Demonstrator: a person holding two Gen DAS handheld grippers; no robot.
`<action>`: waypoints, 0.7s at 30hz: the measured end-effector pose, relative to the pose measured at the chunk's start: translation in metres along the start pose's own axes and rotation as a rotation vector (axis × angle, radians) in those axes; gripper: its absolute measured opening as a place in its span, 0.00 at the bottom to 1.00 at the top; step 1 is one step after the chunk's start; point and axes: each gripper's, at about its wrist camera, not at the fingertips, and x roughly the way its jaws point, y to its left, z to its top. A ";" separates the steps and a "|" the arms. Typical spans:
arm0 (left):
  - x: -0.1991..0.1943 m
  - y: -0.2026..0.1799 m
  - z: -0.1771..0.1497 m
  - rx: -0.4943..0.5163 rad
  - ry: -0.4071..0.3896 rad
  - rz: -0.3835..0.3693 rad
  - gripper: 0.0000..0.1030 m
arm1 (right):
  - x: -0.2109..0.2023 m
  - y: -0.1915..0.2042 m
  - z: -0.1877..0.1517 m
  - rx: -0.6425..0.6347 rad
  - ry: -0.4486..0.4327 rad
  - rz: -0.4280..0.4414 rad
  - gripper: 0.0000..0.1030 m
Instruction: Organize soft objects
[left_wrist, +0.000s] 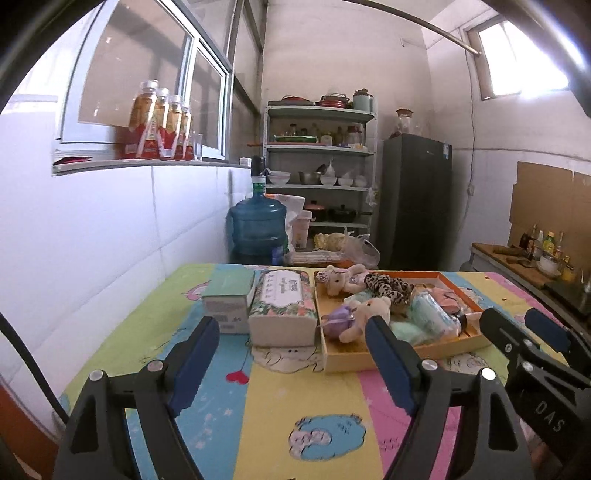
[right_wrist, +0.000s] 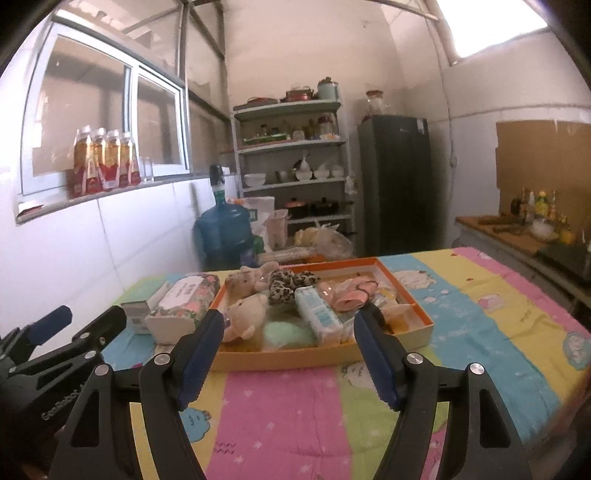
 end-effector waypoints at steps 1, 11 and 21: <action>-0.004 0.001 -0.001 0.002 0.000 -0.001 0.79 | -0.007 0.002 -0.001 0.003 -0.006 -0.002 0.72; -0.053 0.002 -0.008 0.025 -0.043 -0.002 0.79 | -0.050 0.021 -0.009 -0.033 -0.049 0.003 0.72; -0.071 0.006 -0.005 0.021 -0.073 0.005 0.79 | -0.075 0.022 -0.009 -0.034 -0.090 0.006 0.72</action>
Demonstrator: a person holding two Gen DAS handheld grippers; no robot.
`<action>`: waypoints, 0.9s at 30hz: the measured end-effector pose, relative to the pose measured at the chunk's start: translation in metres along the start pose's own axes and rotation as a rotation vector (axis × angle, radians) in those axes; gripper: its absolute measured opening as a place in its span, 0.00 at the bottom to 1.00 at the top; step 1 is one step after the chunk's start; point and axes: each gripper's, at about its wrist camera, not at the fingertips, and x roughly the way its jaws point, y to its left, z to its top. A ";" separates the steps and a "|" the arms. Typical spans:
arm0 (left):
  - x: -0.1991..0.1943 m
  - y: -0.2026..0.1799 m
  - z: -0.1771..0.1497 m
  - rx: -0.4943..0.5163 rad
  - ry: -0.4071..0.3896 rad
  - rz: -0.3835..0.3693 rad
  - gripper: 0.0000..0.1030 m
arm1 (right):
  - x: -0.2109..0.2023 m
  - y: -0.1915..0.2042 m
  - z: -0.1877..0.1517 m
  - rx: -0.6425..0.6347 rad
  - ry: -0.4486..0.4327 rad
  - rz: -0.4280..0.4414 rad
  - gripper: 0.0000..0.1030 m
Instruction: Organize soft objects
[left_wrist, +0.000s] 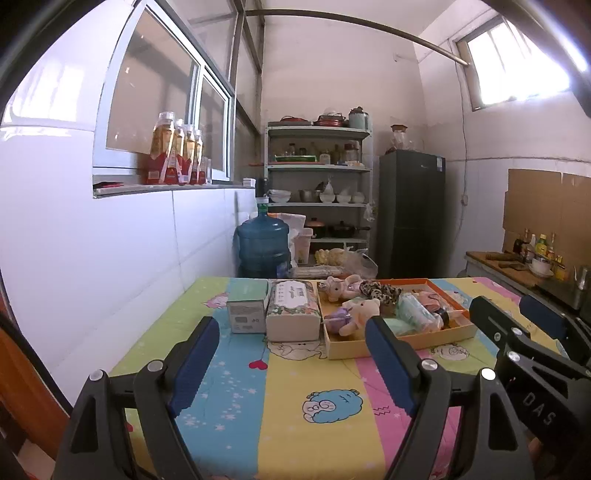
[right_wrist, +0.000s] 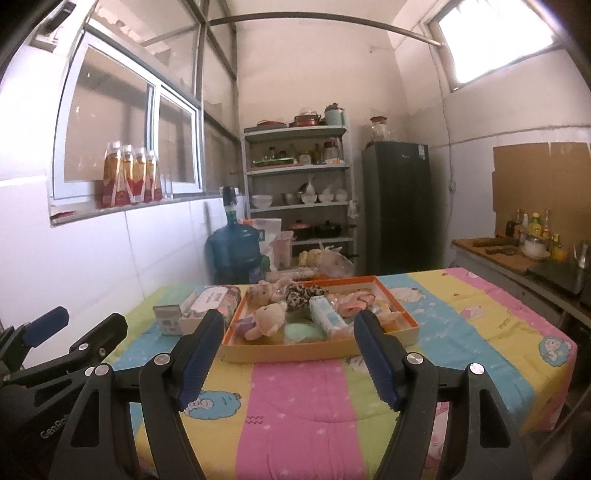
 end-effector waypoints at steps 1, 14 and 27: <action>-0.001 0.000 0.000 -0.001 0.000 0.001 0.79 | 0.000 0.000 0.000 -0.001 -0.002 0.000 0.72; -0.002 0.006 -0.001 -0.001 0.002 0.020 0.79 | -0.002 -0.004 0.004 0.006 -0.009 -0.005 0.73; -0.008 0.016 0.001 -0.013 -0.008 0.019 0.79 | 0.002 -0.002 0.007 0.028 -0.007 0.000 0.72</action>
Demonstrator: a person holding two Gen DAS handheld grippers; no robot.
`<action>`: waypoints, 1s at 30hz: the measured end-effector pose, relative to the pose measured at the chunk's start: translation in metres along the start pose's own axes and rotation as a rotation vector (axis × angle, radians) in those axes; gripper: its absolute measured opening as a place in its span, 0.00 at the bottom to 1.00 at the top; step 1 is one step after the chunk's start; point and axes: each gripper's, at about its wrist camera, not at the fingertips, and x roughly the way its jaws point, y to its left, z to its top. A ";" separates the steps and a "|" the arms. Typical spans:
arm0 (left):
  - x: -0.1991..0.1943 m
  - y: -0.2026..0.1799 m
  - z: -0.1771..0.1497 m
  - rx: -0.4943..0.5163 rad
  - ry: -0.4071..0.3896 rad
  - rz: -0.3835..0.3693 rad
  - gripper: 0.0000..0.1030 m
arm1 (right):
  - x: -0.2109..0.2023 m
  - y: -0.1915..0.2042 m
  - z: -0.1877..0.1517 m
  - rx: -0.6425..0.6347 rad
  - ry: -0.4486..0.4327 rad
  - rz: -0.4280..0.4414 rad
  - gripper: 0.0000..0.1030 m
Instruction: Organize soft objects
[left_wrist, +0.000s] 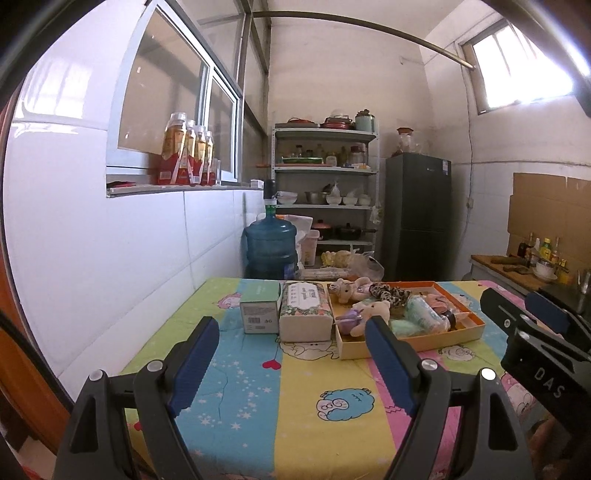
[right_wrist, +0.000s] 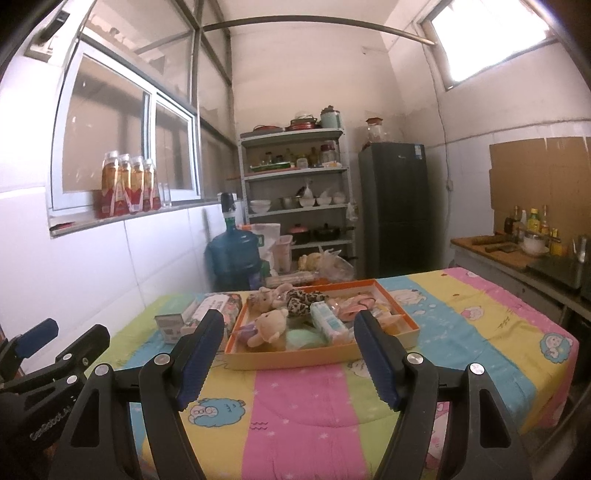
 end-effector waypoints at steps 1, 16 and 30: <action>0.000 0.001 0.000 -0.003 0.001 -0.001 0.79 | 0.000 0.000 0.000 0.000 0.001 0.000 0.72; 0.002 0.015 -0.003 -0.026 0.006 0.001 0.79 | 0.003 0.007 -0.001 -0.006 0.018 0.003 0.72; 0.007 0.009 -0.007 -0.012 0.027 -0.011 0.79 | 0.000 0.001 -0.002 0.002 0.013 -0.007 0.72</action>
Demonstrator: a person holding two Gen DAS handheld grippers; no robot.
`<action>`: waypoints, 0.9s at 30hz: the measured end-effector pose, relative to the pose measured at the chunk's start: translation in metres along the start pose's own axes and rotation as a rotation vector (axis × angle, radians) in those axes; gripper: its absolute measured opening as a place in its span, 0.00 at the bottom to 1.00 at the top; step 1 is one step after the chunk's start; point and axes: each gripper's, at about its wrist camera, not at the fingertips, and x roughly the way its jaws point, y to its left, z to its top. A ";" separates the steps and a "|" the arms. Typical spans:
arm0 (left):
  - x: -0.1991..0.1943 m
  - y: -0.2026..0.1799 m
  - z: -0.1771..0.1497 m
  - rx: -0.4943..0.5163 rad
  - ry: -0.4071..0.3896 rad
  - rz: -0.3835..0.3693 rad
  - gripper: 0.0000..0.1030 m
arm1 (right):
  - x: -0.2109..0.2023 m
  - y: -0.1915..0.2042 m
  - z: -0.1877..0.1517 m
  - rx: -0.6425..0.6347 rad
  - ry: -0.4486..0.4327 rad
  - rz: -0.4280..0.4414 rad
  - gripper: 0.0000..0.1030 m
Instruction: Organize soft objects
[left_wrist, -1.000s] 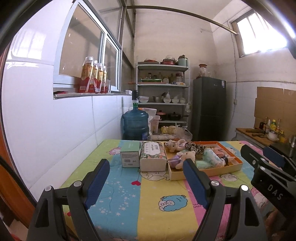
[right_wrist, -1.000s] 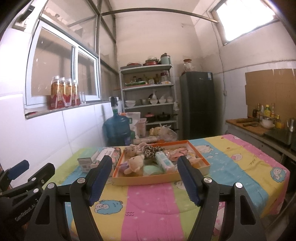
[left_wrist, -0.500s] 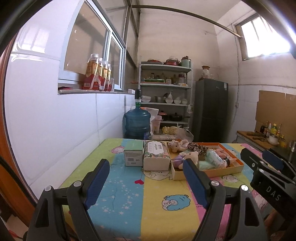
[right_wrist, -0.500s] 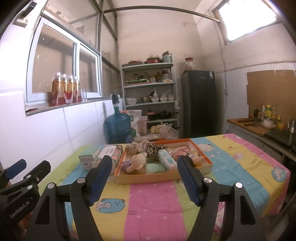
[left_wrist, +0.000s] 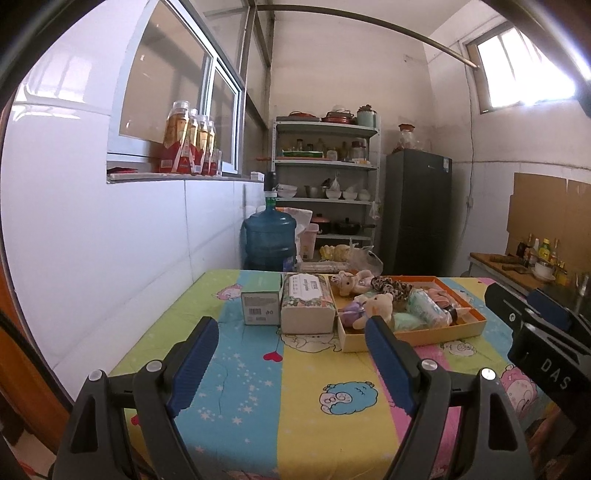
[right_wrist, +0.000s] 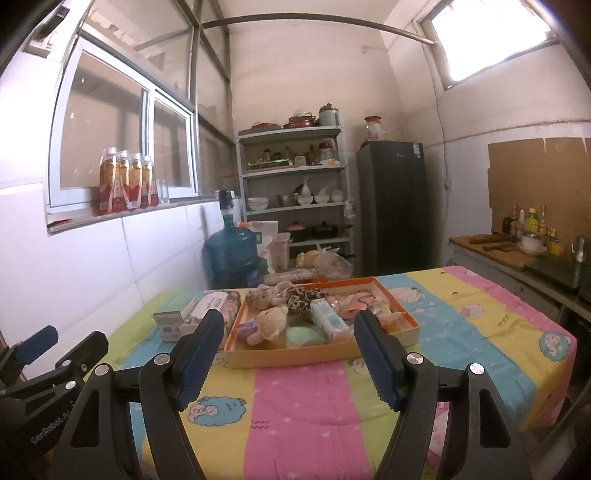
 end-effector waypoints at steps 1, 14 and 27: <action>0.000 0.000 0.000 0.000 0.000 -0.001 0.79 | 0.000 -0.001 0.000 0.000 0.002 0.002 0.72; -0.001 0.000 -0.001 0.001 0.000 -0.002 0.79 | -0.001 0.000 -0.001 -0.003 -0.001 0.003 0.72; 0.008 0.001 -0.006 -0.007 0.042 -0.023 0.79 | 0.000 0.001 -0.001 -0.002 0.004 0.006 0.72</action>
